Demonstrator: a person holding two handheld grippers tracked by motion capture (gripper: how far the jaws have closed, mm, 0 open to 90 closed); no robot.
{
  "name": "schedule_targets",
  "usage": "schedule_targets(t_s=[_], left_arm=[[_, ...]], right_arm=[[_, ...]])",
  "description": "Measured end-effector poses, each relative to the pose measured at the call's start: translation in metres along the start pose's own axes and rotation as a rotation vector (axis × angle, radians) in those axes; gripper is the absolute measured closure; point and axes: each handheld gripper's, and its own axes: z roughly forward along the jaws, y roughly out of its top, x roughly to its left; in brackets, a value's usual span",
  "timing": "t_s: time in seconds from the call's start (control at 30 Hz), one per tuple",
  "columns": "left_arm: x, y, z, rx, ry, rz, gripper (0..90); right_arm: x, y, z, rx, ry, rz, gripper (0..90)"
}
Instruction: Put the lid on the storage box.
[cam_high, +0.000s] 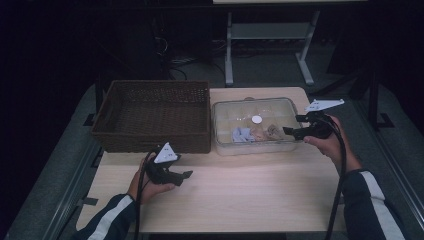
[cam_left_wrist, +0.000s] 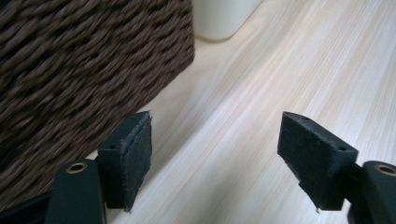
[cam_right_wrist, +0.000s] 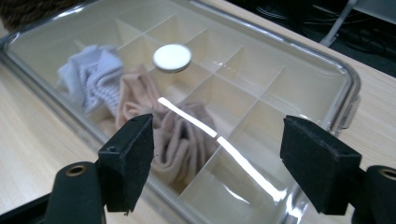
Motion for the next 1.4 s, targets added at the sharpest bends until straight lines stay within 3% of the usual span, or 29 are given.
schedule_targets(t_s=[0.4,0.47,0.57,0.8,0.93,1.13,1.3,1.33,1.37,1.4], left_arm=[[0.026,-0.045,-0.030,0.057,0.034,0.003,22.3],[0.028,-0.051,-0.035,0.059,0.044,0.015,22.3],[0.030,-0.055,-0.039,0.057,0.039,0.004,22.0],[0.030,-0.067,-0.044,0.079,0.046,0.035,22.0],[0.033,-0.073,-0.045,0.077,0.031,0.032,22.0],[0.037,-0.083,-0.044,0.065,0.011,-0.007,20.5],[0.040,-0.089,-0.043,0.032,-0.007,-0.050,19.0],[0.041,-0.089,-0.043,0.035,-0.009,-0.057,19.0],[0.041,-0.089,-0.043,0.035,-0.003,-0.056,18.3],[0.041,-0.089,-0.043,0.039,0.000,-0.055,17.6]], right_arm=[[0.035,-0.013,-0.013,0.033,0.002,-0.104,25.0],[0.042,-0.016,-0.015,0.043,-0.029,-0.137,25.0],[0.049,-0.021,-0.017,0.035,0.000,-0.145,25.0],[0.066,-0.051,-0.031,0.024,-0.038,-0.171,25.0],[0.071,-0.073,-0.037,0.014,-0.058,-0.158,25.0],[0.080,-0.107,-0.032,0.074,-0.024,-0.154,22.8],[0.075,-0.132,-0.026,0.090,-0.010,-0.062,22.8],[0.075,-0.132,-0.026,0.090,-0.010,-0.062,22.8],[0.072,-0.142,-0.024,0.087,-0.008,-0.015,22.8],[0.072,-0.144,-0.023,0.087,-0.006,0.002,22.8]])
